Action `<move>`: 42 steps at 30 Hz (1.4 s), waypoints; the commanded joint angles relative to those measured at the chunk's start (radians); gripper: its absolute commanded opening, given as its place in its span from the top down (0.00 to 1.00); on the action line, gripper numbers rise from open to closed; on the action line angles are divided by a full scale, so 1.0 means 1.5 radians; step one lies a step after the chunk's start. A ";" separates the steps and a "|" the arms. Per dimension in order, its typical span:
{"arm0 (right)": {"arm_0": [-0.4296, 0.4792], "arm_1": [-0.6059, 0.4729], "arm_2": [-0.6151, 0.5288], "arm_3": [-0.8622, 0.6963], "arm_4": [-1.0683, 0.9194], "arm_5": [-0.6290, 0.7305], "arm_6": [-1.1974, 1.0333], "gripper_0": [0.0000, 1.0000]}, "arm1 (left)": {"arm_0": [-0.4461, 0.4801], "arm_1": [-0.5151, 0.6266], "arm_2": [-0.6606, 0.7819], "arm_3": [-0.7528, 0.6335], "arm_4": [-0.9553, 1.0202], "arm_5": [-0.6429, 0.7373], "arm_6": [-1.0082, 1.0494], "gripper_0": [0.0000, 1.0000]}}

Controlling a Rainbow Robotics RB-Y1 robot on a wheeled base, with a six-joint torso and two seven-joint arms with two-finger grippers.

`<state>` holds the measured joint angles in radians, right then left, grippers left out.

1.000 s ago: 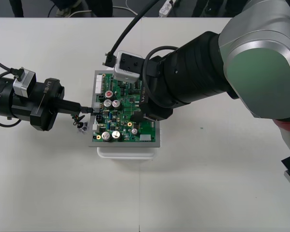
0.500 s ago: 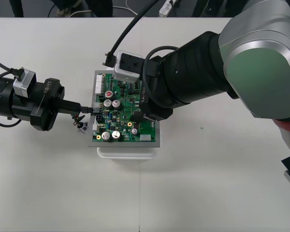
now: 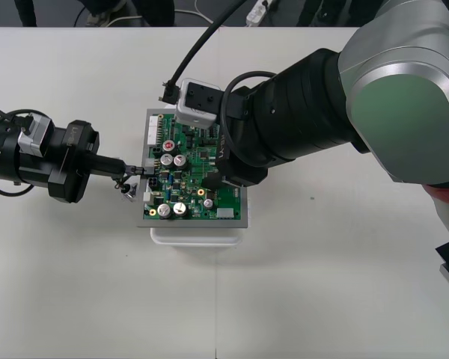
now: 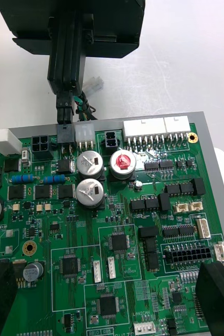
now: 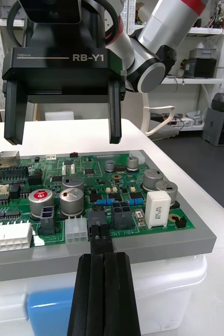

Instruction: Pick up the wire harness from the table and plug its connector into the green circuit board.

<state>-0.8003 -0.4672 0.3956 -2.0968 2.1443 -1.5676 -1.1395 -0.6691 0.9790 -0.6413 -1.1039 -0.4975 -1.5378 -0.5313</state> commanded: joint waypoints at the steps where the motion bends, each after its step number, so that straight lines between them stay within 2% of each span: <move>1: -0.027 0.013 -0.019 -0.024 -0.007 -0.002 0.002 0.00 | -0.032 -0.012 -0.004 0.000 -0.003 -0.022 -0.023 1.00; 42: -0.025 0.013 -0.019 -0.025 -0.013 -0.002 0.006 0.00 | -0.034 -0.026 -0.004 0.011 -0.004 -0.022 0.005 1.00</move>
<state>-0.8003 -0.4662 0.3956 -2.0970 2.1370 -1.5676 -1.1395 -0.6691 0.9586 -0.6413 -1.0873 -0.5000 -1.5378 -0.5312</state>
